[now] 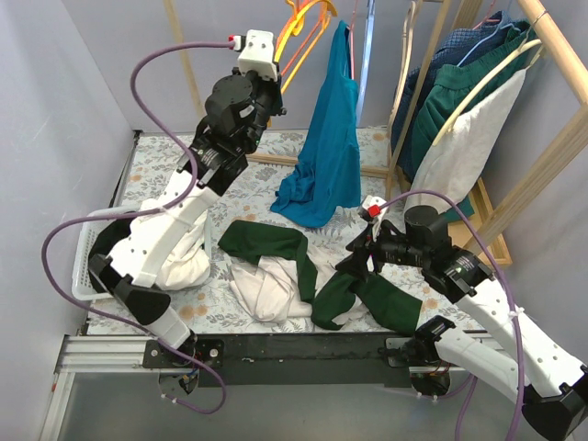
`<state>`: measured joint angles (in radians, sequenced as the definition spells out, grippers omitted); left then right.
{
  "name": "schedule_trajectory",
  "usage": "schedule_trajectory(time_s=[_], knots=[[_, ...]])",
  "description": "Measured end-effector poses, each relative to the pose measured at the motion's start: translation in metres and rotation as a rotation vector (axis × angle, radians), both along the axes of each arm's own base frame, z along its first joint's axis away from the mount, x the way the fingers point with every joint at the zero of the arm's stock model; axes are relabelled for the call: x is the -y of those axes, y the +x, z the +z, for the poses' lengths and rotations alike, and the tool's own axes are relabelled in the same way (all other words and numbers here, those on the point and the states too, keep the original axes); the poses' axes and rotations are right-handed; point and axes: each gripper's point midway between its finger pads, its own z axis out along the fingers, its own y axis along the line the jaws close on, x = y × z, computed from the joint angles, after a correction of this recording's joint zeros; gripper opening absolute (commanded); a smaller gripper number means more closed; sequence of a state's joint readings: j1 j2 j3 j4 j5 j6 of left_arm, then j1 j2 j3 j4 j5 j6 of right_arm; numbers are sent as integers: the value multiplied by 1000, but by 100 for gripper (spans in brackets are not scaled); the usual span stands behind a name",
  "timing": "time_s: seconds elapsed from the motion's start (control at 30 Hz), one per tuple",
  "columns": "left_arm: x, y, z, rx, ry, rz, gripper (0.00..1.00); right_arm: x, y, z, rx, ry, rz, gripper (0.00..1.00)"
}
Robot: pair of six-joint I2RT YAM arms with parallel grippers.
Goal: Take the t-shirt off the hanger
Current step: Place the hanger at the clothesline.
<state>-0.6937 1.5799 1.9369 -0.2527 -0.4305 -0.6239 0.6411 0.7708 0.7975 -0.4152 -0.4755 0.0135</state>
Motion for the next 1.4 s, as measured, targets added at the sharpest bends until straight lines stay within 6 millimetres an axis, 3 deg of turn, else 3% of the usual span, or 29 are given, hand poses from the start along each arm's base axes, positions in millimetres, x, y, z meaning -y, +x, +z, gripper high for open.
schedule_trajectory(time_s=[0.2,0.5,0.67,0.87,1.0,1.03,1.13,1.17,1.23,1.27,1.33,1.4], knots=[[24,26,-14,-13,33,-13,0,0,-3,-5,-20,10,-3,70],[37,43,3,43,30,-11,0,-2,-5,-8,-31,31,4,69],[49,57,2,43,46,-10,0,-2,-9,-15,-59,32,7,69],[67,79,-35,-13,91,-14,0,-3,-15,-20,-84,52,16,69],[68,81,-39,-18,87,-13,0,-1,-18,-26,-98,52,14,70],[67,80,-41,-20,88,-12,7,-1,-19,-27,-102,53,13,71],[65,77,-43,-27,82,-12,55,-1,-18,-27,-109,55,8,74],[64,76,-47,-38,92,-13,67,-1,-18,-27,-112,53,5,75],[63,74,-52,-54,103,-16,78,-1,-16,-29,-117,45,-4,76],[62,73,-55,-62,106,-18,90,0,-15,-32,-123,37,-12,77],[63,69,-56,-71,117,-35,97,1,-12,-37,-133,20,-30,77],[63,63,-55,-79,124,-59,98,3,-10,-39,-139,8,-49,78]])
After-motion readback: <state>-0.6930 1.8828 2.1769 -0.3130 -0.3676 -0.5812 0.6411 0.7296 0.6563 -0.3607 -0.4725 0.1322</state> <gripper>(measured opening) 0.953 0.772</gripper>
